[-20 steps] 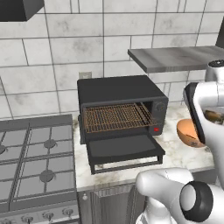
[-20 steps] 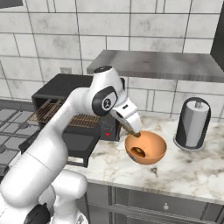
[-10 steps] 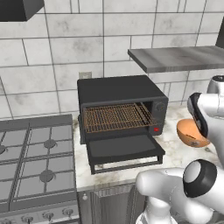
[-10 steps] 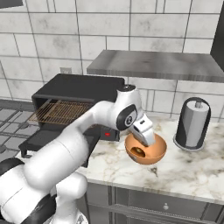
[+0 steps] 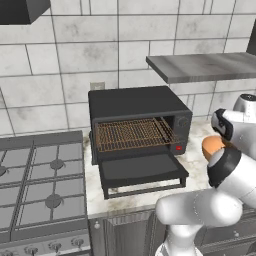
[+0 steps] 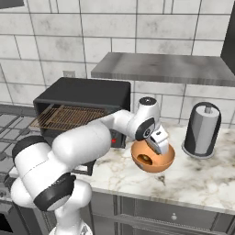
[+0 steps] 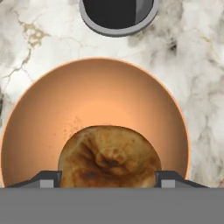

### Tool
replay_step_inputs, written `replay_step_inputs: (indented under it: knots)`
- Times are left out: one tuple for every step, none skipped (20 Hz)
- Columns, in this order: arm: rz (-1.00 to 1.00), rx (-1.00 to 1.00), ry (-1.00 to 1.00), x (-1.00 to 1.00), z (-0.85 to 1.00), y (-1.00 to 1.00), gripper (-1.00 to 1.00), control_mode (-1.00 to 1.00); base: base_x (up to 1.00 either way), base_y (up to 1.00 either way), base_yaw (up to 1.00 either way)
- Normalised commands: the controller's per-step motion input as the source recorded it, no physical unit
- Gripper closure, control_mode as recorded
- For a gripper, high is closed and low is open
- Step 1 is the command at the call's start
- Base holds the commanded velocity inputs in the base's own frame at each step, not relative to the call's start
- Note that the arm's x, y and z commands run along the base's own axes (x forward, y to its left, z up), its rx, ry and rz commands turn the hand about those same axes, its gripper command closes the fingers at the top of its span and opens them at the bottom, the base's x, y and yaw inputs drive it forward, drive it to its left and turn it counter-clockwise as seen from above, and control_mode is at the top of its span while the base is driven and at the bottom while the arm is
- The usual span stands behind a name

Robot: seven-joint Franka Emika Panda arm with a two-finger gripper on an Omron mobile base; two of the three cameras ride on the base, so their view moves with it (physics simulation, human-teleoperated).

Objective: Pick up the heated bread from the toaster oven and place it in the bowl. Then move the bread bowl to the dining counter.

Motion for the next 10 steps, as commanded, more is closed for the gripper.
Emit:
replay_step_inputs:
  knots:
    - [0.00,0.00,0.00,0.00,0.00,0.00,-1.00,-1.00,0.00,0.00,0.00]
    - [0.00,0.00,0.00,0.00,0.00,0.00,-1.00,-1.00,0.00,0.00,0.00]
    - [0.00,0.00,0.00,0.00,0.10,0.00,-1.00,-1.00,0.00,0.00,0.00]
    - [0.00,0.00,0.00,-0.01,0.14,0.00,-1.00,-1.00,0.00,0.00,0.00]
    - [0.00,0.00,0.00,-0.26,0.26,0.00,-1.00,-1.00,0.00,0.00,0.00]
    - [0.00,0.00,0.00,-0.58,0.31,0.00,-1.00,-1.00,0.00,0.00,0.00]
    - [0.00,0.01,-0.01,-0.74,0.33,0.00,-1.00,-1.00,0.00,0.00,0.00]
    - [0.00,0.00,-0.03,-0.80,0.26,0.00,-1.00,-1.00,0.00,0.00,0.00]
    - [0.00,0.01,-0.05,-0.84,0.24,0.00,-1.00,-1.00,0.00,0.00,0.00]
    - [0.00,0.01,-0.04,-0.69,0.19,0.00,-1.00,-1.00,0.00,0.00,0.00]
